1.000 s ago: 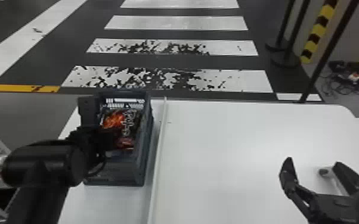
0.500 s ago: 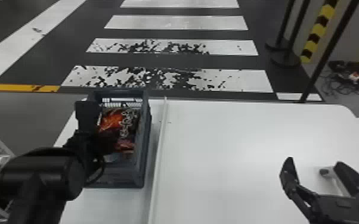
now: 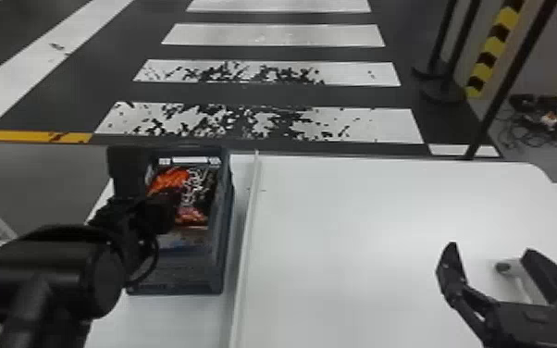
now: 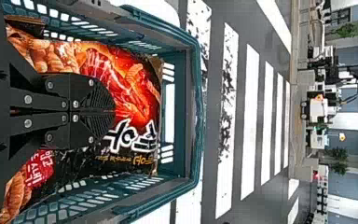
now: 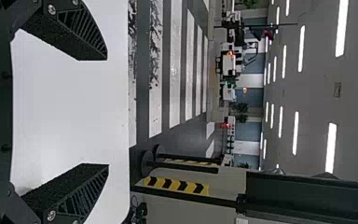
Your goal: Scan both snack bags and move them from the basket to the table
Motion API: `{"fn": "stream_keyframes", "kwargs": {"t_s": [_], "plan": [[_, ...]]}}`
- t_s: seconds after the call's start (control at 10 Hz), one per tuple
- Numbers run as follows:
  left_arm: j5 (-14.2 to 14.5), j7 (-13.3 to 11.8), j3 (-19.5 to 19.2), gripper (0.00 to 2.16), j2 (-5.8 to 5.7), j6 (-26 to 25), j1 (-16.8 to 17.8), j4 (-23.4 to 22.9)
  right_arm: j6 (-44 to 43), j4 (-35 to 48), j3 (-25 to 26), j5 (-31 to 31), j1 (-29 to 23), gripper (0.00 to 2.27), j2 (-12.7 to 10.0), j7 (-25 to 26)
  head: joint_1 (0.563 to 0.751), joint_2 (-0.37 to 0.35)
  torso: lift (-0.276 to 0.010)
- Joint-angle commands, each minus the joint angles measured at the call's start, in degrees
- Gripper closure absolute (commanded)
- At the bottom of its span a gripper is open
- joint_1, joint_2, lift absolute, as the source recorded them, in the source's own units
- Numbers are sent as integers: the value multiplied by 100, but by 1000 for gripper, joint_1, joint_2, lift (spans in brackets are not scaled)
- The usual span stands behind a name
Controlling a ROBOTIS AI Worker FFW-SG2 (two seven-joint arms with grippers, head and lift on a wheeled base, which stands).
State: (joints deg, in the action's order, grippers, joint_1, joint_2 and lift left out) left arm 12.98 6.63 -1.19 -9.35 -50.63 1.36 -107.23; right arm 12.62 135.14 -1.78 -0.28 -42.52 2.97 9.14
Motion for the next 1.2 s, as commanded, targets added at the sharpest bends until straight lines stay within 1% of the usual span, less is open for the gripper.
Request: {"fn": "stream_keyframes", "kwargs": {"t_s": [0.0,0.2,0.4,0.8,1.0,1.1], "plan": [[-6,49,13,2138,3,-224,-118,-298,0,-6,-7,-7,7,110,19,0,695,43,-98],[-6,190,13,2138,3,-400,-276,-712,-17,3,-16,-16,7,110,28,0,695,41,-98],[-24,251,-22,2138,3,-470,-470,-1107,-35,47,-25,-33,-37,110,46,0,695,42,-98],[-24,392,4,2138,3,-453,-593,-1432,-105,179,2,-42,-169,110,63,0,695,43,-98],[-77,489,31,2138,12,-453,-628,-1511,-105,232,11,-42,-221,110,63,0,695,41,-98],[-77,506,48,2138,3,-470,-681,-1661,-105,249,19,-42,-230,110,72,0,695,42,-98]]}}
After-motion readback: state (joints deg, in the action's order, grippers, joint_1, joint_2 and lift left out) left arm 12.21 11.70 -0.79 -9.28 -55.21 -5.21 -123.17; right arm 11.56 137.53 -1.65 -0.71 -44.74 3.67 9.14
